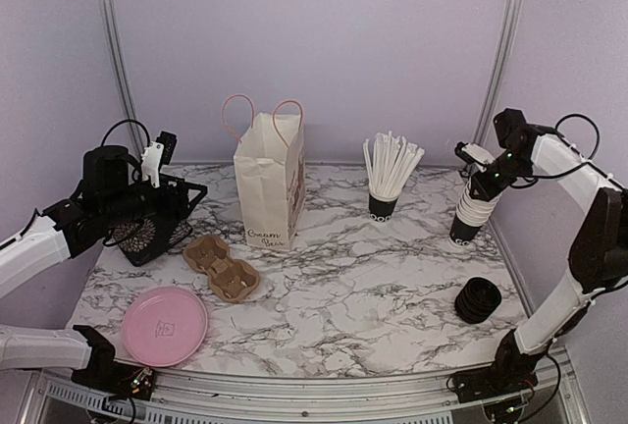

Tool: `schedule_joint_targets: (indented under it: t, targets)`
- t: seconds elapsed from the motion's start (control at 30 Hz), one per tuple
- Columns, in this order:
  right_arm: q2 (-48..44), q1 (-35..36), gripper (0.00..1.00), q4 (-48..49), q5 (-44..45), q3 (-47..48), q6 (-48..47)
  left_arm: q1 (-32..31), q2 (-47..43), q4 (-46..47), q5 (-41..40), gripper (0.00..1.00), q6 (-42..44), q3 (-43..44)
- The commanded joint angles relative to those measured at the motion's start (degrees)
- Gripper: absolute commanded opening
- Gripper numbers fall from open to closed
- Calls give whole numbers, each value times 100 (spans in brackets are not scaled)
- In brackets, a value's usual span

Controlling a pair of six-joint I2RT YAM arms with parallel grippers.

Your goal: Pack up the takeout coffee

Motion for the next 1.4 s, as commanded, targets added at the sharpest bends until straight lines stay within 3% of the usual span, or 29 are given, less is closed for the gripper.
schedule_joint_targets:
  t: [0.0,0.23,0.53,0.77,1.1,1.23,1.37]
  targets:
    - [-43,-28,16,23,-17,300,-27,-34,-47,84,-4,72,-11,-4]
    - [-107,-29,22,23,-2,318,7,-34,-31,83,31,72,-8,0]
    - [-91,-29,8,-7,-80,300,52,-43,-19,83,32,72,-7,-10]
    - [-185,-27,3,-1,-21,327,34,-52,-15,83,36,73,-9,-10]
    - [-159,22,1,62,479,863,-115,-69,12,76,41,73,-3,-9]
    - [-147,25,1,-273,-18,1057,-53,-76,6,67,6,73,13,-5]
    - [-285,47,1,-311,101,1075,-11,-79,30,66,20,73,6,-9]
